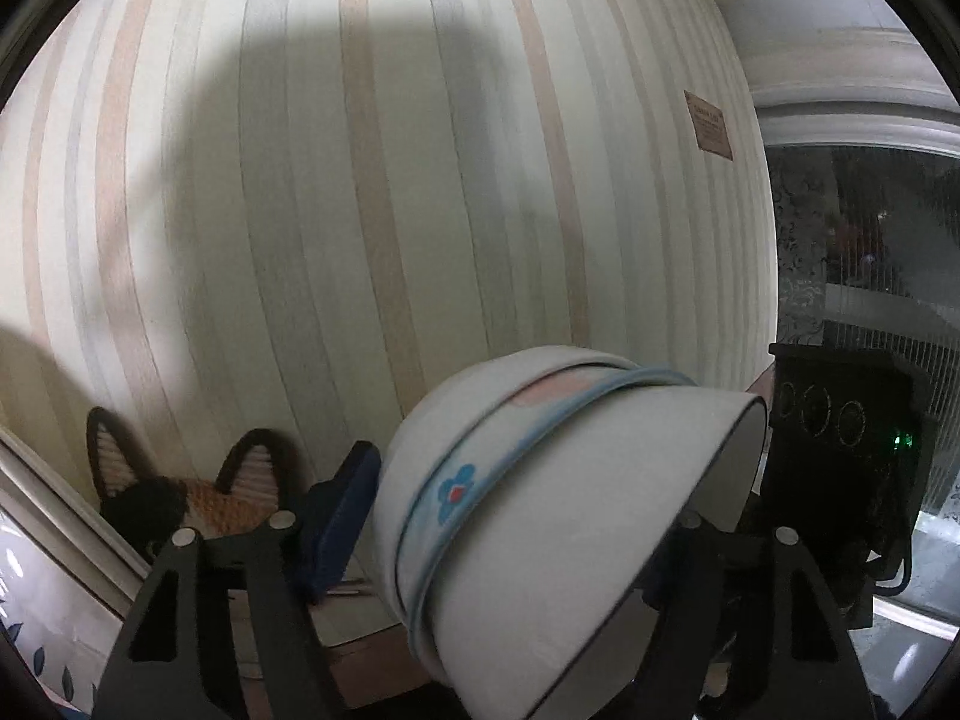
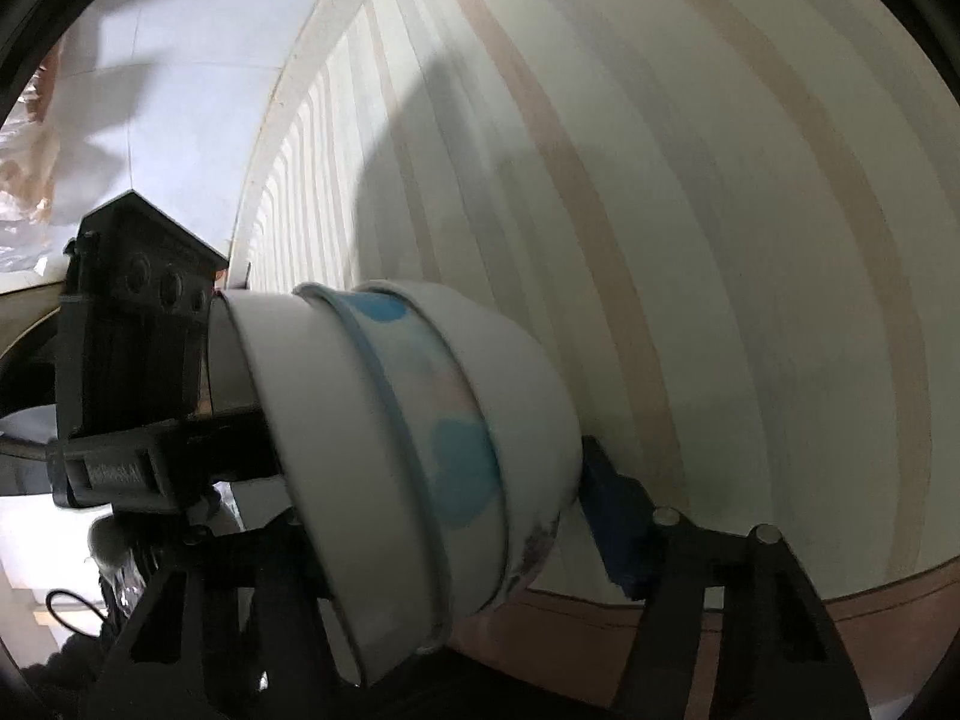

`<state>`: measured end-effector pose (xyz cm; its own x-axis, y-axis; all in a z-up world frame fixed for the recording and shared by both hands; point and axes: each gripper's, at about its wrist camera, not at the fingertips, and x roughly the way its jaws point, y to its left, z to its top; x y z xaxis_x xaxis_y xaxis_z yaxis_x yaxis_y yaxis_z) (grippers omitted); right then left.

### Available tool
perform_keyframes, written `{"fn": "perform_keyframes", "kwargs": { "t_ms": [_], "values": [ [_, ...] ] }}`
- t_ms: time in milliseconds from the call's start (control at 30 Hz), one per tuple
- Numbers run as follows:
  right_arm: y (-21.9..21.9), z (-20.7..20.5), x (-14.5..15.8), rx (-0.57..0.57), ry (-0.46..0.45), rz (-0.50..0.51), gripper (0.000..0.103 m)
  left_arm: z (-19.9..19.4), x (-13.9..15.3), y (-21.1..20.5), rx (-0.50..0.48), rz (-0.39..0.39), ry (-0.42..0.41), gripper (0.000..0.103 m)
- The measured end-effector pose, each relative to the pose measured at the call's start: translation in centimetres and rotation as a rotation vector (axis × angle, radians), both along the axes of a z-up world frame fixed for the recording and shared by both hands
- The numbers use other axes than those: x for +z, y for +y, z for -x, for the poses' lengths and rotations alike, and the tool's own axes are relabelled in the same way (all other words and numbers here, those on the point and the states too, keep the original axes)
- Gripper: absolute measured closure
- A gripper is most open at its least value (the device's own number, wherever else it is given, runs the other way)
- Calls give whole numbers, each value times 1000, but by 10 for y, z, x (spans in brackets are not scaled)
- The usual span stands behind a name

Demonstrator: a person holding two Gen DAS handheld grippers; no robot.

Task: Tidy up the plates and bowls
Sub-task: 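Lift and carry the bowl stack with both grippers over the plate stack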

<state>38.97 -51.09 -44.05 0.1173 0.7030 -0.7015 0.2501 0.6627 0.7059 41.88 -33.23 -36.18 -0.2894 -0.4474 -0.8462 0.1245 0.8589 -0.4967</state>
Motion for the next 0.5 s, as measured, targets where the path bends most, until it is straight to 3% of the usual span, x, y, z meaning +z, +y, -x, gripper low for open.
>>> {"fn": "perform_keyframes", "kwargs": {
  "t_ms": [500],
  "values": [
    [-2,-9,12,42,-49,-12,45,1,14,21,96,-25,-35,33]
  ]
}}
